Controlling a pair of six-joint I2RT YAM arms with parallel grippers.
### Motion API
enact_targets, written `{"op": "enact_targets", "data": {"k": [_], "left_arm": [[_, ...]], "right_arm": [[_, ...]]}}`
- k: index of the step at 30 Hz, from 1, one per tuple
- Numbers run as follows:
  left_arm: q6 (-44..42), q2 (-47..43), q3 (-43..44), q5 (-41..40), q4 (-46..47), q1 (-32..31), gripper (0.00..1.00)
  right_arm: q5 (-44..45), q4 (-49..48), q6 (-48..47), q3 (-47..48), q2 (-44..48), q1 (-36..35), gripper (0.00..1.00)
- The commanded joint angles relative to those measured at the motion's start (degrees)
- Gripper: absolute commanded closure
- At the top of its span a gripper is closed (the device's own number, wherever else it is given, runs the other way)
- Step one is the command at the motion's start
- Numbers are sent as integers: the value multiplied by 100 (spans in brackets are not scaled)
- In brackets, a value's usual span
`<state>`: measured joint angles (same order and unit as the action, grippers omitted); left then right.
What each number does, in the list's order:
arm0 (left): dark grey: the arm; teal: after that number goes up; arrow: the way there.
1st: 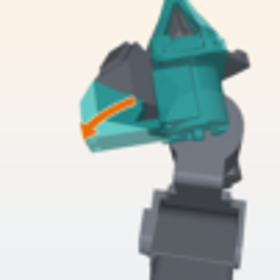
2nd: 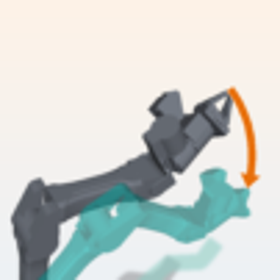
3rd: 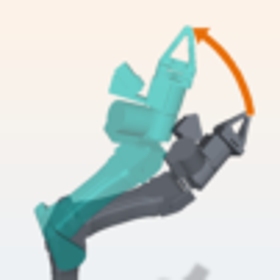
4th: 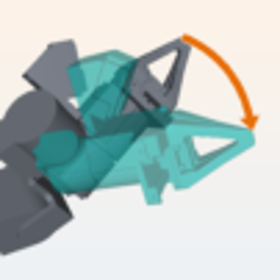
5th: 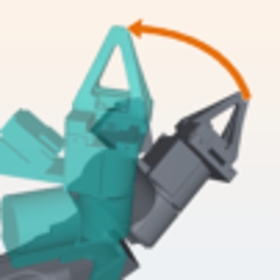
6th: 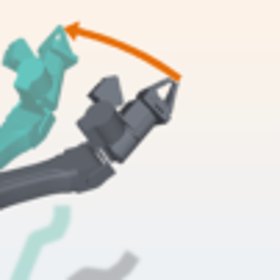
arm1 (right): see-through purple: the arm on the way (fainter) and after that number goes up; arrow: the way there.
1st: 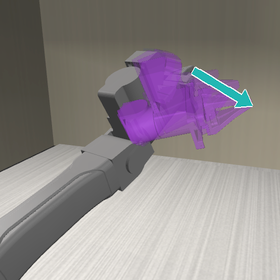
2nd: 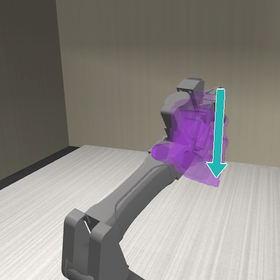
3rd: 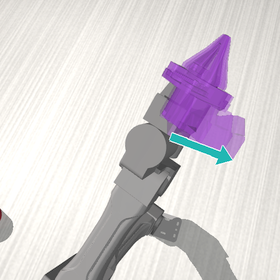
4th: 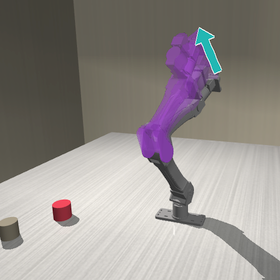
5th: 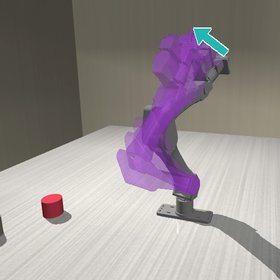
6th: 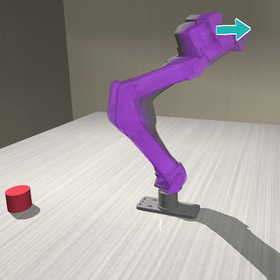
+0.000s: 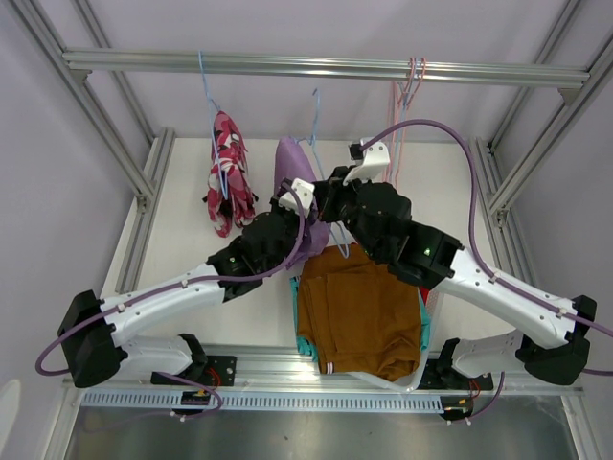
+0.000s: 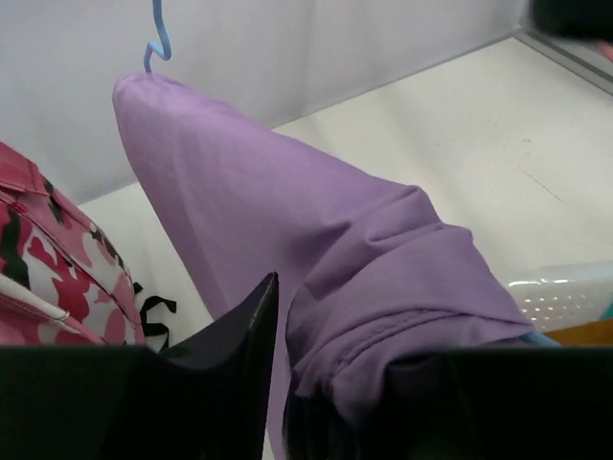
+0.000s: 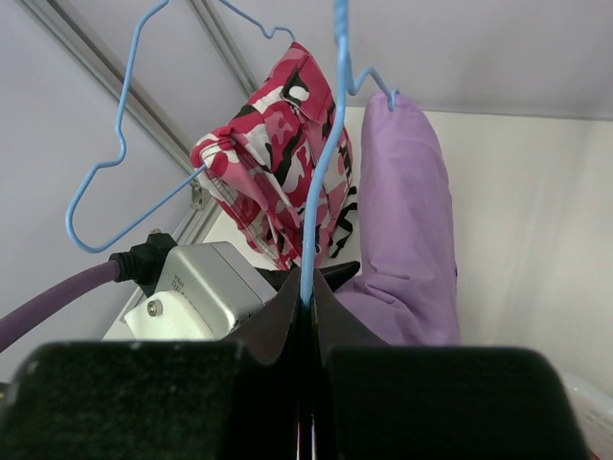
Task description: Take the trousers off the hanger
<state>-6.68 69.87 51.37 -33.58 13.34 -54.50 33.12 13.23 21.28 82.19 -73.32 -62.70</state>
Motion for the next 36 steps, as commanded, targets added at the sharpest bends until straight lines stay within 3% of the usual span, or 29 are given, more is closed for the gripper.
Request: {"op": "enact_targets", "data": {"k": [1, 4, 11, 22, 27, 36], "left_arm": [[289, 1, 118, 255, -359, 45, 64], [439, -78, 40, 431, -411, 10, 53], [553, -246, -110, 642, -403, -175, 44], [1028, -395, -137, 818, -579, -324, 44], [1203, -299, -312, 792, -245, -342, 43], [765, 668, 230, -437, -42, -333, 48]], "right_arm": [[-324, -770, 158, 183, 389, -120, 100], [-307, -770, 131, 218, 371, -76, 100], [-359, -805, 166, 209, 397, 29, 100], [-429, -735, 228, 157, 459, 196, 100], [-579, -770, 350, 104, 441, 249, 100], [-772, -691, 395, -63, 582, 249, 100]]}}
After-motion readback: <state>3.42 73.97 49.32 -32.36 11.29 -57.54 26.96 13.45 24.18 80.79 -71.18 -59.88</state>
